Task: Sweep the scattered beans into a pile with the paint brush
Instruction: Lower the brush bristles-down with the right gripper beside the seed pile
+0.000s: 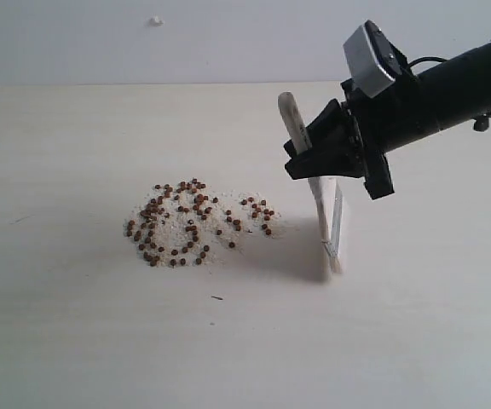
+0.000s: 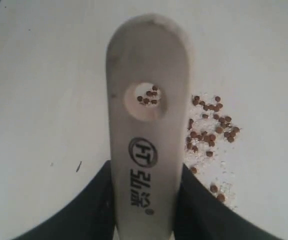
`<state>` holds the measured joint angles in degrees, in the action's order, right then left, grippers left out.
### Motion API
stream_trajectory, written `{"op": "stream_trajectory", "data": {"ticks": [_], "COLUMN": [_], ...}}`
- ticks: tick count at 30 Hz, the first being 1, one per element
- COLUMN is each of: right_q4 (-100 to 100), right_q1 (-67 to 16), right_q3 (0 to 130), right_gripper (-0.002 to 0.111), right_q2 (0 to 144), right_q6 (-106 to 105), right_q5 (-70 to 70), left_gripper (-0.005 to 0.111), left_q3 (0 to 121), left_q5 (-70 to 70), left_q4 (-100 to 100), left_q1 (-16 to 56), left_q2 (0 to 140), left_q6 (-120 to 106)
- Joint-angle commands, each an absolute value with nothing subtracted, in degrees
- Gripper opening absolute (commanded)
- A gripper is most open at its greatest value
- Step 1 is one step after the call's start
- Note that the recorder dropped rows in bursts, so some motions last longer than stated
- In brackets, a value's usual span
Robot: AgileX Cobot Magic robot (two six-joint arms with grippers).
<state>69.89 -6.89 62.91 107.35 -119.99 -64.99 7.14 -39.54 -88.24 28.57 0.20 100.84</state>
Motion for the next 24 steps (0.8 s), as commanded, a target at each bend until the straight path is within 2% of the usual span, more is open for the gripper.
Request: {"op": "stream_trajectory", "data": {"ticks": [1, 15, 24], "right_q4": [70.2, 59.3, 59.9], "right_q1": [-7.7, -7.7, -8.4], "right_q3": [67.2, 84.6, 87.3], "right_gripper": [0.0, 0.0, 0.0], "right_q2": [110.2, 118.0, 124.3], "right_q6": [-119.8, -107.4, -107.7], "right_q5": [-65.2, -70.0, -70.0], "left_gripper": [0.0, 0.0, 0.0], "left_q3": [6.7, 6.7, 6.7], "left_q5": [-39.4, -39.5, -39.5], "left_q4": [-88.2, -88.2, -88.2], "left_q1": [28.5, 28.5, 28.5], "left_q2": [0.0, 0.0, 0.0], "left_q6": [101.1, 100.9, 100.9]}}
